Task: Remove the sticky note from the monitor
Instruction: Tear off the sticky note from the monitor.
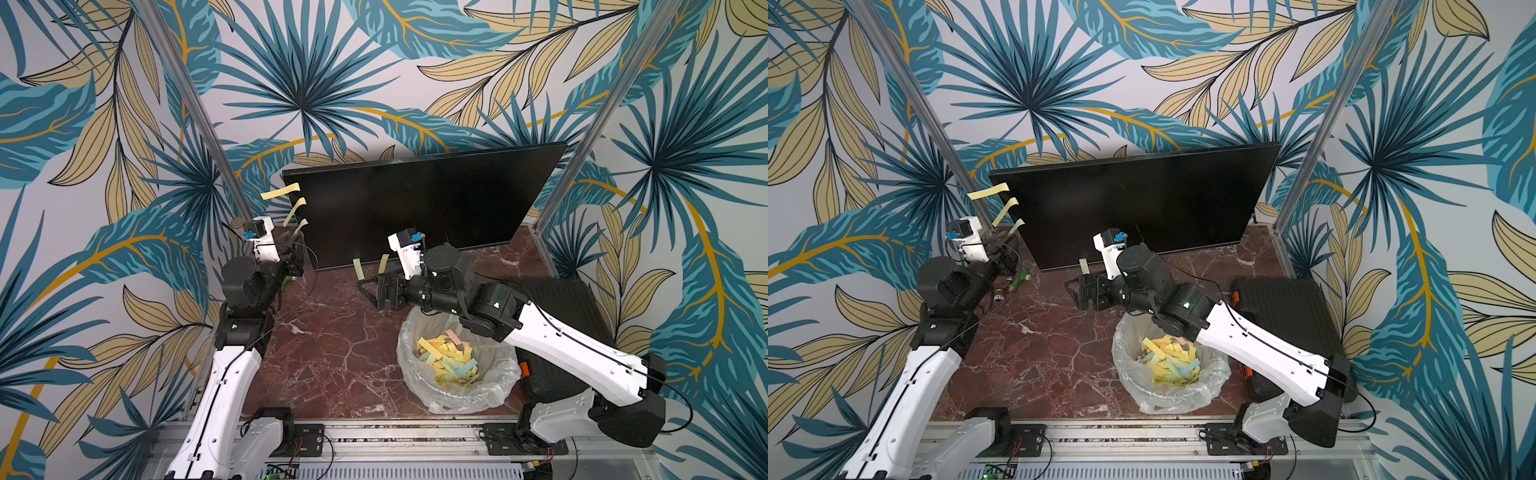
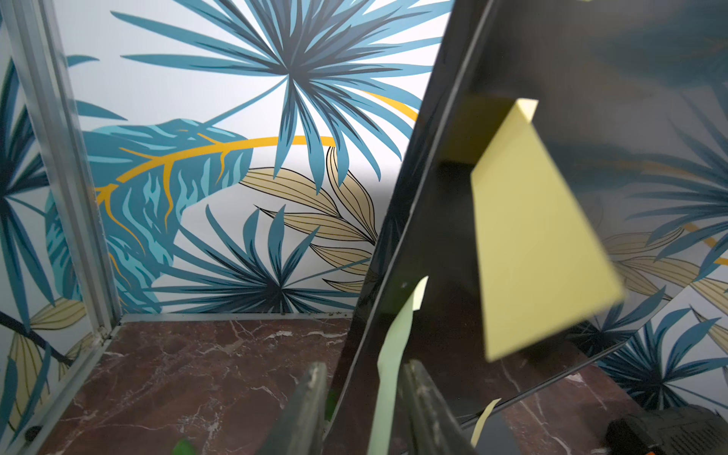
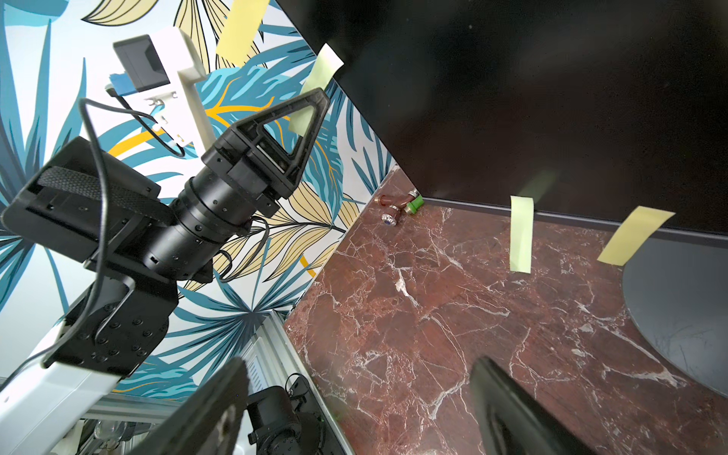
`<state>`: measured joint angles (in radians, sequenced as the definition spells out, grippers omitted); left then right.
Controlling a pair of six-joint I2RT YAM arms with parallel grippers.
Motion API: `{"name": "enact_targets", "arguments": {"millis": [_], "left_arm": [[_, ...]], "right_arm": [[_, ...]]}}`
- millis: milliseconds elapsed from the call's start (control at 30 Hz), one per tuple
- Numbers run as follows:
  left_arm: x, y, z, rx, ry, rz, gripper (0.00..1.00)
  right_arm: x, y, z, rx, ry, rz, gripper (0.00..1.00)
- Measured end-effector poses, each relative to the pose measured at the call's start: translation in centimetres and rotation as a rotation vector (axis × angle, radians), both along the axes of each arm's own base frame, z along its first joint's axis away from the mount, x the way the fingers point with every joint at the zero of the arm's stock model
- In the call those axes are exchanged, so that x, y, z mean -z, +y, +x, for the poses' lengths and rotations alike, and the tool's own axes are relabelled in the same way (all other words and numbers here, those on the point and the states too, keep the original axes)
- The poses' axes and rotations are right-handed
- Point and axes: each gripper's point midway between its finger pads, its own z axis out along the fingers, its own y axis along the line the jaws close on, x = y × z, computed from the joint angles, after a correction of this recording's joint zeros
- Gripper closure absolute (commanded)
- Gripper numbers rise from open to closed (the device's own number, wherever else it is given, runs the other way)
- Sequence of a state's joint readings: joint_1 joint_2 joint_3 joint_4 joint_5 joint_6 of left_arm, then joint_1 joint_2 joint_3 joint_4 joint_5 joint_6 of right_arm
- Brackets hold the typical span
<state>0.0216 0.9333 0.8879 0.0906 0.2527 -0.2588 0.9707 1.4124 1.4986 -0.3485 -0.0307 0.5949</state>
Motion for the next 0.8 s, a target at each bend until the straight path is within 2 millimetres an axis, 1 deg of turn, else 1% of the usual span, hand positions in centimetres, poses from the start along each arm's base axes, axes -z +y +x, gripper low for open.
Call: {"name": "enact_targets", "arguments": {"millis": [67,233,333,500,633,733,800], "left_arm": [[-0.1,-0.1,0.0,0.003,-0.002,-0.001,0.8],[0.0,-0.3,-0.1,0.017,0.002,-0.008,0.91],[-0.1,-0.4,-0.2,0.023,0.004,-0.015,1.0],[-0.7,-0.4,-1.0,0.024,-0.011,-0.018,1.0],[-1.1,-0.4,-2.0,0.023,-0.029,-0.02,1.0],[-0.7,-0.4,-2.8,0.024,-0.024,-0.03,1.0],[0.0,-0.5,-3.4,0.028,-0.005,-0.042,1.0]], "right_arm": [[0.0,0.0,0.0,0.0,0.0,0.0,0.09],[0.1,0.0,0.1,0.004,0.0,-0.002,0.09],[0.1,-0.1,0.1,0.007,-0.001,-0.003,0.09],[0.0,-0.3,0.0,0.009,-0.003,-0.002,0.09],[0.2,-0.4,0.0,0.012,-0.002,-0.005,0.09],[0.3,-0.4,0.0,0.015,-0.001,-0.007,0.09],[0.3,-0.5,0.1,0.018,-0.002,-0.008,0.09]]}}
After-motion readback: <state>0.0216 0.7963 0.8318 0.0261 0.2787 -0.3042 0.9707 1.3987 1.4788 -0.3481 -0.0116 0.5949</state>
